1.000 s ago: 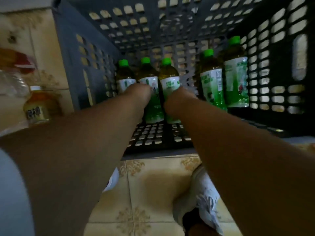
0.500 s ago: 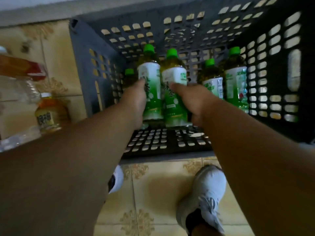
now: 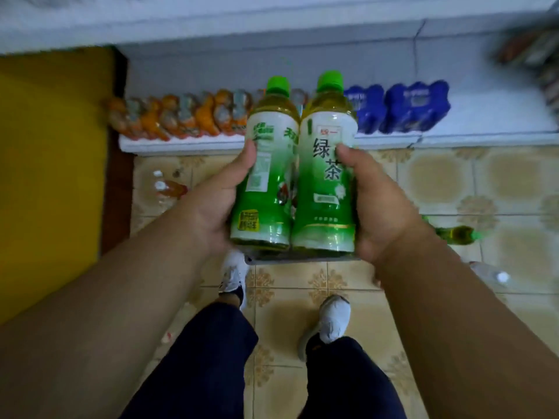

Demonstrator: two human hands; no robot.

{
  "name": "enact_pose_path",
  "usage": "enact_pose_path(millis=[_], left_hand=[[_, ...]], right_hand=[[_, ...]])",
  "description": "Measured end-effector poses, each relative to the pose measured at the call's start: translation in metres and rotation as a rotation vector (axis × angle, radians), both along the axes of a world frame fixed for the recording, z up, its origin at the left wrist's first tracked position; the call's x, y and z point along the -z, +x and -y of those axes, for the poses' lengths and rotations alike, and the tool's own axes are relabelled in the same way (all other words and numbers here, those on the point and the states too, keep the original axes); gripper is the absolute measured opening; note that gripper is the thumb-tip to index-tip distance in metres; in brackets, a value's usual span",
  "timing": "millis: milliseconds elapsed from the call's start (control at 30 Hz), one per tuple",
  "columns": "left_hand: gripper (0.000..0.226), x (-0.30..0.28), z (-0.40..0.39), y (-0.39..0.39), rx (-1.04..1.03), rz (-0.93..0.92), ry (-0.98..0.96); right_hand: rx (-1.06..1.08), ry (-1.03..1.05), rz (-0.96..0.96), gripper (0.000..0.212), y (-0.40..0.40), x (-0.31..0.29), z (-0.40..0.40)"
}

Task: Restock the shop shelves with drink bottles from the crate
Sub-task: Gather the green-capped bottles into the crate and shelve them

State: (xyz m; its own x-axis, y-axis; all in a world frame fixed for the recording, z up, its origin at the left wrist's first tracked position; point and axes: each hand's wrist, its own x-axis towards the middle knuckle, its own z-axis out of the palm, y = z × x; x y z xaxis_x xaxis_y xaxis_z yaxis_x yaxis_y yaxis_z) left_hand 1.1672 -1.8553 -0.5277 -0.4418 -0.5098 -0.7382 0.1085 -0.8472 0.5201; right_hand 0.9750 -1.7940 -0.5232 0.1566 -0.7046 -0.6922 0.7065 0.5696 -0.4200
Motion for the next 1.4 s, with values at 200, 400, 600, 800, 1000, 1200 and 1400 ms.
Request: enact_pose_path(millis=[200,400,600,800,1000,1200,1400], left_hand=[[0.047,-0.182,-0.03,-0.015,-0.041,-0.078,-0.253],[0.039,-0.283,-0.081,-0.009,-0.071,-0.285,-0.386],[0.071,-0.329,-0.099,-0.001,-0.065,-0.335,-0.45],[0.057,-0.362,-0.105,0.011,0.015,-0.304,-0.458],[0.059,-0.363,-0.118,0.028,0.027,-0.248,-0.484],[0.064,-0.366,-0.137,0.019,0.059,-0.205,-0.527],[0.035,-0.371,-0.178,-0.012,0.173,-0.265,-0.566]], right_hand=[[0.065,-0.226,-0.13,0.044,-0.016,-0.19,-0.027],[-0.027,-0.42,-0.239,0.05,-0.017,-0.295,-0.07],[-0.026,-0.485,-0.328,0.06,0.003,-0.342,-0.088],[0.071,-0.473,-0.199,0.055,0.024,-0.369,-0.106],[0.162,-0.443,-0.518,0.049,0.042,-0.379,-0.134],[0.111,-0.484,-0.651,0.052,0.043,-0.384,-0.174],[0.266,-0.396,-0.597,0.066,0.021,-0.385,-0.221]])
